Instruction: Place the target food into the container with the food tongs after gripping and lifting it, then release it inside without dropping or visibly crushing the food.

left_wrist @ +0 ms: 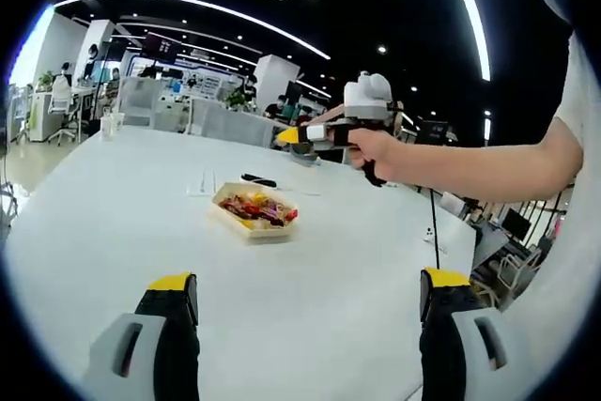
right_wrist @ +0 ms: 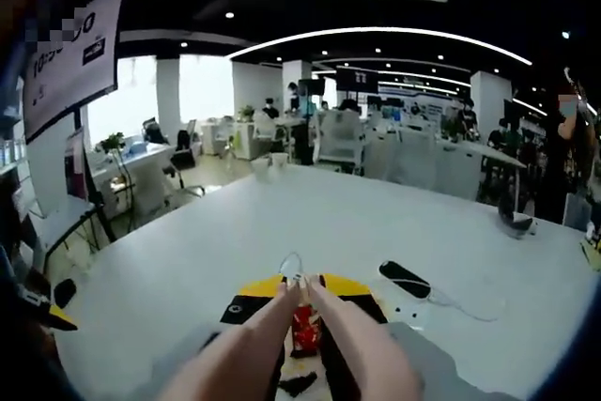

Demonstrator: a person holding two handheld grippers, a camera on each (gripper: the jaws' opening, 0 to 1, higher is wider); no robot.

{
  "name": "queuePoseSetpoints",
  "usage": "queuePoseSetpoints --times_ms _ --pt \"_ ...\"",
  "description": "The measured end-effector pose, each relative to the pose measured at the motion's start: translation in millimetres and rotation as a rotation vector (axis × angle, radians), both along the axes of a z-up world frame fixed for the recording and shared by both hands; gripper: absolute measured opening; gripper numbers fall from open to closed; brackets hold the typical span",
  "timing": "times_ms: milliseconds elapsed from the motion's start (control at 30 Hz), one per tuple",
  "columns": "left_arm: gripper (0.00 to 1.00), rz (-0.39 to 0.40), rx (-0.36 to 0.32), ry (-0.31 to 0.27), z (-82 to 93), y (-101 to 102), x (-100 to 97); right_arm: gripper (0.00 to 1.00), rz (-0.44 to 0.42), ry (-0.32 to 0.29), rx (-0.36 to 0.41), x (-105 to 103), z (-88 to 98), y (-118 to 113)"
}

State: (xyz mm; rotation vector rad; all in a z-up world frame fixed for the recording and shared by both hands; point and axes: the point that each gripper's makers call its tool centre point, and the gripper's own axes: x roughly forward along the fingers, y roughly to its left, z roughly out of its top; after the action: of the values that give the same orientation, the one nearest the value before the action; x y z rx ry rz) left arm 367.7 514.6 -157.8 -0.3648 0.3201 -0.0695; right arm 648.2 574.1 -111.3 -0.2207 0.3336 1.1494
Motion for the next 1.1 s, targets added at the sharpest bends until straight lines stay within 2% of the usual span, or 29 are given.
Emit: queuePoseSetpoints --times_ms 367,767,867,900,1100 --pt "0.99 0.013 -0.01 0.014 -3.8 -3.6 -6.0 0.16 0.002 0.043 0.001 -4.0 -11.0 -6.5" --pt "0.99 -0.004 -0.015 -0.003 -1.6 -9.0 3.5 0.18 -0.011 0.1 0.023 -10.4 -18.1 -34.5" --pt "0.99 -0.013 -0.014 -0.004 -1.8 -11.7 5.4 0.2 -0.027 0.121 0.051 -9.4 -14.2 -40.8" --pt "0.99 -0.016 -0.014 -0.004 -2.1 -12.6 6.0 0.2 -0.028 0.146 0.097 -10.2 -8.4 -41.2" --pt "0.99 -0.033 -0.015 -0.007 -0.9 -19.8 10.3 0.22 -0.019 0.138 0.121 -14.3 0.8 -55.4"
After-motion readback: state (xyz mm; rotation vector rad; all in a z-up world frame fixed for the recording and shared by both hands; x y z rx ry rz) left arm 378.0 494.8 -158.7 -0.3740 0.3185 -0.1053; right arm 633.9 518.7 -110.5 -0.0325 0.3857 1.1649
